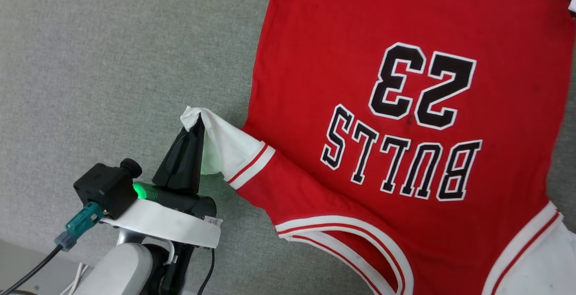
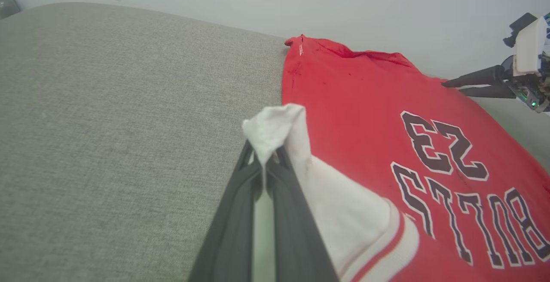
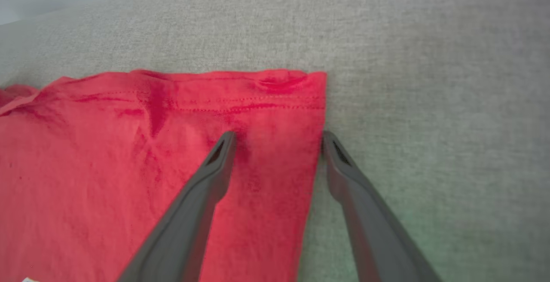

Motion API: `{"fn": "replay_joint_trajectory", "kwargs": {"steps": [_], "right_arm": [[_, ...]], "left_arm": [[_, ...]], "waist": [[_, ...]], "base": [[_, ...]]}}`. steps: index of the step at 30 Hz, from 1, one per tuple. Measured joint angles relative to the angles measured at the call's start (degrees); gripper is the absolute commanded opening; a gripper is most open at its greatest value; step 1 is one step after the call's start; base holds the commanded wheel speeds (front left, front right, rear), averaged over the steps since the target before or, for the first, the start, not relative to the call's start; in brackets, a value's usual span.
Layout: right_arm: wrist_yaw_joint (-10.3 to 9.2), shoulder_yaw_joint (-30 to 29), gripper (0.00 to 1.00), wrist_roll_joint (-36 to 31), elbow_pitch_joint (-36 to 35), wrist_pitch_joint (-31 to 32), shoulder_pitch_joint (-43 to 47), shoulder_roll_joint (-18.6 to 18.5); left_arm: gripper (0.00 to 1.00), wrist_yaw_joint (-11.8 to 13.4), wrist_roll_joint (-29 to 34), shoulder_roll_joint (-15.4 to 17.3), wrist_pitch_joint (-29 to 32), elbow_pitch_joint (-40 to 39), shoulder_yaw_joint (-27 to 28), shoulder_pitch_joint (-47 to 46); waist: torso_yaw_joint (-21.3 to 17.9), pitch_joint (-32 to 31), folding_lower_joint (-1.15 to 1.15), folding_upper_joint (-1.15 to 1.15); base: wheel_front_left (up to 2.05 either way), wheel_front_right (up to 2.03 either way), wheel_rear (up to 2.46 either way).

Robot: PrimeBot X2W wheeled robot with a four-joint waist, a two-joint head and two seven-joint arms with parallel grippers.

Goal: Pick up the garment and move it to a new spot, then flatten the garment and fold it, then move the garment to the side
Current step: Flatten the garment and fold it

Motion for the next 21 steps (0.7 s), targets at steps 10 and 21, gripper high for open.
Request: {"fn": "replay_joint_trajectory", "kwargs": {"steps": [10, 21], "right_arm": [[0.01, -2.82, 0.00, -2.90, 4.35, 2.78, -3.06, -0.44], [0.01, 4.00, 0.00, -3.38, 2.54, 0.31, 1.98, -4.64]], "left_arm": [[0.00, -1.47, -0.67, -1.23, -0.59, 2.37, -0.23, -1.15], [0.00, -0.86, -1.83, -0.71, -0.55, 6.28, 0.26, 1.65]], "waist": [[1.91, 1.52, -0.01, 0.00], [1.09, -6.08, -0.01, 0.00]], "base": [[0.00, 0.00, 0.00], [0.00, 0.00, 0.00]]}}
